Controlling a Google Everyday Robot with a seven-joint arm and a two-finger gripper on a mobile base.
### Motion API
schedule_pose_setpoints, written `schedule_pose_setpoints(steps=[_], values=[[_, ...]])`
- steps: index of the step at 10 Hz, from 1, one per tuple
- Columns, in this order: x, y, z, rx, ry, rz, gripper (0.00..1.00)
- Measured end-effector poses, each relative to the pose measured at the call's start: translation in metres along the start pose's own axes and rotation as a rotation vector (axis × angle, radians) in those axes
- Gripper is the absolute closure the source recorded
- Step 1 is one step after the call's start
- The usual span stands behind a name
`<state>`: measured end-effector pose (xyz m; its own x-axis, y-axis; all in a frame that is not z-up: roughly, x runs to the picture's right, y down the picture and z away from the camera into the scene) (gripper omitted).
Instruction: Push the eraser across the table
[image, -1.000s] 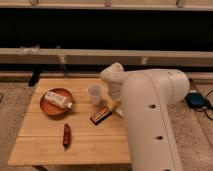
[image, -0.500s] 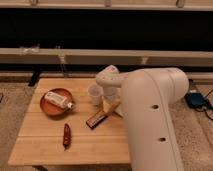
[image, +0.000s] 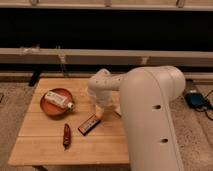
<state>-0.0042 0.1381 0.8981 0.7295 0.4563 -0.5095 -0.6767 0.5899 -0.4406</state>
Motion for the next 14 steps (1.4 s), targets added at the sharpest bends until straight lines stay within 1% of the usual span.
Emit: schedule_pose_setpoints(steps=[3,5,7,9,10,11,13,14], values=[[-0.007,0.019,-0.003,-0.023,-0.012,-0.041,0.20],[-0.009,0.029,-0.010,-0.054,-0.027,-0.058,0.20],[-0.011,0.045,-0.018,-0.086,-0.036,-0.080,0.20],[-0.012,0.058,-0.028,-0.135,-0.045,-0.090,0.20],[-0.011,0.060,-0.034,-0.165,-0.047,-0.083,0.20],[-0.008,0.056,-0.046,-0.195,-0.055,-0.062,0.20],[0.000,0.040,-0.072,-0.246,-0.079,-0.016,0.20],[0.007,0.028,-0.086,-0.275,-0.093,0.011,0.20]])
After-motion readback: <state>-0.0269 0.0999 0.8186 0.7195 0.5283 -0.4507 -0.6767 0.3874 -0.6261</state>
